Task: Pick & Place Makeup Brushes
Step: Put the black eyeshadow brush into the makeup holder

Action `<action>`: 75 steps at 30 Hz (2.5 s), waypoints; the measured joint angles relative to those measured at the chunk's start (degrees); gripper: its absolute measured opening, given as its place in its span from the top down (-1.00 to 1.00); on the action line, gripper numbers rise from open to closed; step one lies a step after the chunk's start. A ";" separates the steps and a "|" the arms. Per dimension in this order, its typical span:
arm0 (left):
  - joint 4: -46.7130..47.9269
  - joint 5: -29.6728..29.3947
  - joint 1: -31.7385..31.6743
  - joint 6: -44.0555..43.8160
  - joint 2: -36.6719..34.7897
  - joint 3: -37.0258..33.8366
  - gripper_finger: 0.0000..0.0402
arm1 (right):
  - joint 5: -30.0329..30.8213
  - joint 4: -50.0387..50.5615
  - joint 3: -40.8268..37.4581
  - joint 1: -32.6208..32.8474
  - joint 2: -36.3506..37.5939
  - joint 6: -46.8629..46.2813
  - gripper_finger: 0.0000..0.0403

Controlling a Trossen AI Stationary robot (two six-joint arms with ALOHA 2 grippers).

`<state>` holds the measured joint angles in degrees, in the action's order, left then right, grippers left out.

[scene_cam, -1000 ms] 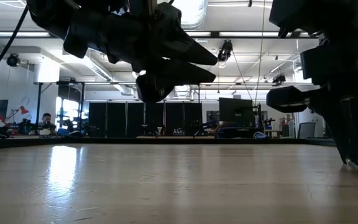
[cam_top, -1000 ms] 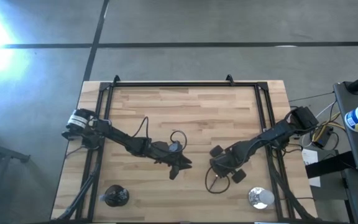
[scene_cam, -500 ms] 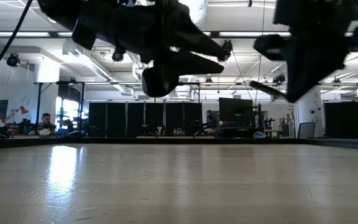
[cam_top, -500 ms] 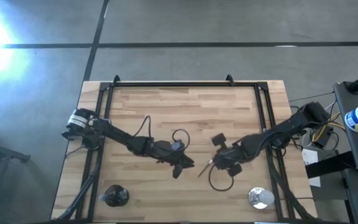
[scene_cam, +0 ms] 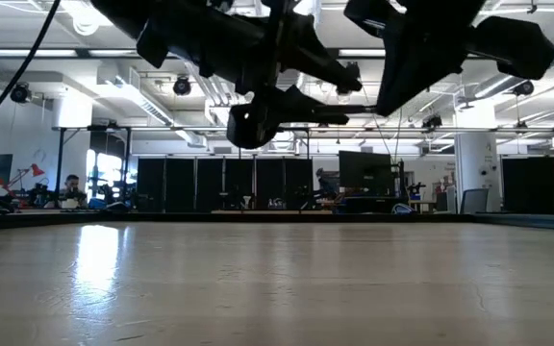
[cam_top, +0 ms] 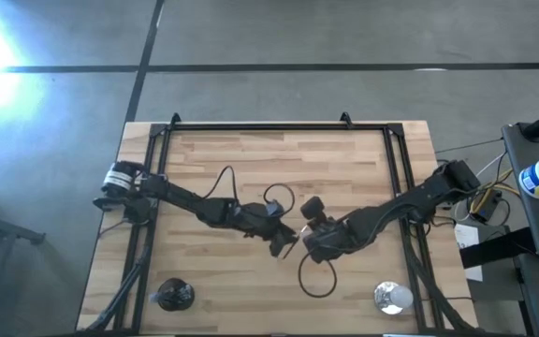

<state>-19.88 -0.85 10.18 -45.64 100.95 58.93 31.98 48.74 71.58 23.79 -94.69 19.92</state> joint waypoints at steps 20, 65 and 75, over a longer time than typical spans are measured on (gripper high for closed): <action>0.37 1.18 -2.54 2.67 0.00 0.05 0.74 | 2.56 -1.71 4.08 -0.04 -1.80 4.23 0.96; 59.38 -36.94 51.40 -9.27 -34.91 -0.15 0.95 | 6.70 -33.25 -22.22 1.57 17.65 -25.65 0.96; 61.79 -39.78 58.50 -18.00 -30.80 -2.69 0.95 | 6.73 -37.07 -22.15 1.45 16.98 -25.91 0.96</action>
<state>41.91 -40.62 68.68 -63.64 70.14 56.24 38.71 11.66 49.42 25.23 -77.71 -5.99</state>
